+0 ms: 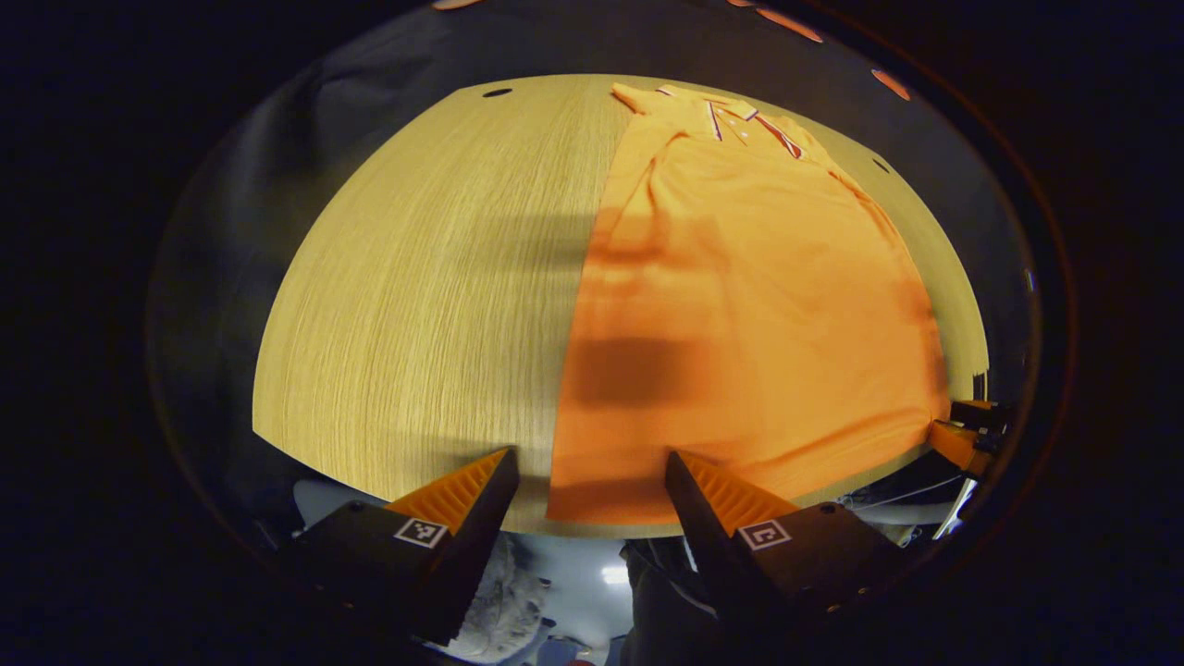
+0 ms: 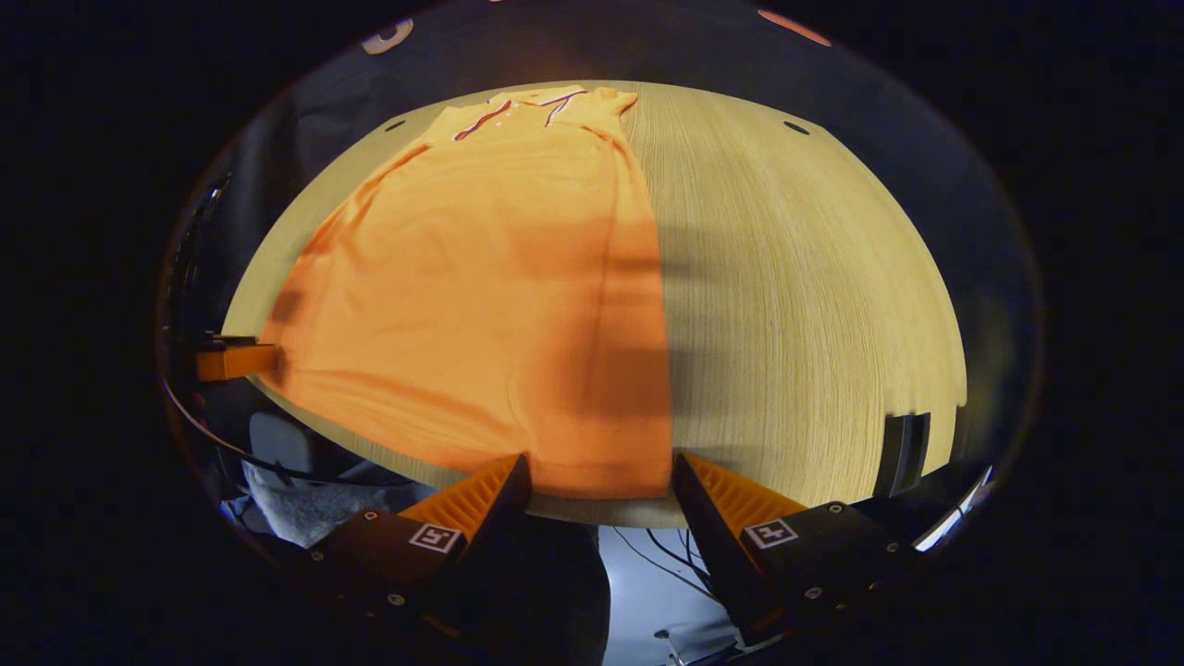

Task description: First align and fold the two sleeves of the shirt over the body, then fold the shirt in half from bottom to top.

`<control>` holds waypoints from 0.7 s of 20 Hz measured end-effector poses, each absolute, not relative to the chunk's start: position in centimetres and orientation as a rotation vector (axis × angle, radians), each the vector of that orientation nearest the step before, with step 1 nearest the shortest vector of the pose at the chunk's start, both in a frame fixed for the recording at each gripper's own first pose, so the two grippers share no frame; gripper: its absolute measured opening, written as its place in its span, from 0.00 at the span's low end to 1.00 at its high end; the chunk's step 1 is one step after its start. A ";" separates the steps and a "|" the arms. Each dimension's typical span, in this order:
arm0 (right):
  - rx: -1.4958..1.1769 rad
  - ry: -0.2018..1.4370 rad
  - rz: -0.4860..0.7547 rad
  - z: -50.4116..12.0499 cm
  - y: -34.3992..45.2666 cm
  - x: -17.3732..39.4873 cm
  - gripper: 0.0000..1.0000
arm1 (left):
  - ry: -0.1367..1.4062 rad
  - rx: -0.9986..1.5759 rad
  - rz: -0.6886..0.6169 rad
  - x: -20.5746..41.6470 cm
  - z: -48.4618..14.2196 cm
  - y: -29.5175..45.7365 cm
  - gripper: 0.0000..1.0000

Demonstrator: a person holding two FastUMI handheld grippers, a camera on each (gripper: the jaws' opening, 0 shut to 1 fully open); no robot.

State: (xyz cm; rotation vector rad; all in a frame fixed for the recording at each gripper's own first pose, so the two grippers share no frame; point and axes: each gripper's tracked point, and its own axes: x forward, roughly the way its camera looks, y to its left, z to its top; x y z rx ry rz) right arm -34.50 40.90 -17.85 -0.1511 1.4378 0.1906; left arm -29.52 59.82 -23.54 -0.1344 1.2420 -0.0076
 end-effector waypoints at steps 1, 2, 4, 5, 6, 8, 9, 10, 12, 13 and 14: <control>-0.156 1.448 0.196 -17.9 41.1 -34.8 0.95 | 1.242 -0.132 -0.009 -29.5 -23.5 59.9 0.98; -0.156 1.449 0.197 -17.8 41.3 -34.8 0.94 | 1.249 -0.136 -0.002 -29.5 -23.5 59.9 0.98; -0.153 1.456 0.196 -17.8 41.6 -35.0 0.81 | 1.263 -0.148 0.010 -30.0 -23.5 59.4 0.98; -0.152 1.458 0.203 -17.8 41.7 -35.1 0.76 | 1.264 -0.136 -0.007 -30.2 -23.4 58.7 0.97; -0.151 1.467 0.203 -17.7 41.7 -35.2 0.64 | 1.290 -0.112 -0.034 -30.8 -23.5 58.0 0.96; -0.141 1.492 0.217 -17.8 41.8 -35.2 0.53 | 1.286 -0.094 -0.065 -30.7 -23.1 56.6 0.95; -0.130 1.500 0.215 -17.8 41.8 -35.2 0.51 | 1.280 -0.086 -0.067 -30.4 -23.3 56.3 0.60; -0.091 1.512 0.205 -17.8 41.9 -35.2 0.41 | 1.292 -0.096 -0.074 -30.6 -22.9 55.7 0.54; -0.024 1.522 0.157 -17.8 42.0 -35.1 0.22 | 1.324 -0.131 -0.053 -30.9 -23.1 55.0 0.19; -0.005 1.527 0.163 -17.9 42.3 -35.1 0.21 | 1.339 -0.137 -0.046 -30.7 -23.1 55.1 0.07; 0.031 1.536 0.195 -17.8 43.3 -35.0 0.22 | 1.347 -0.167 -0.064 -30.7 -23.0 54.7 0.08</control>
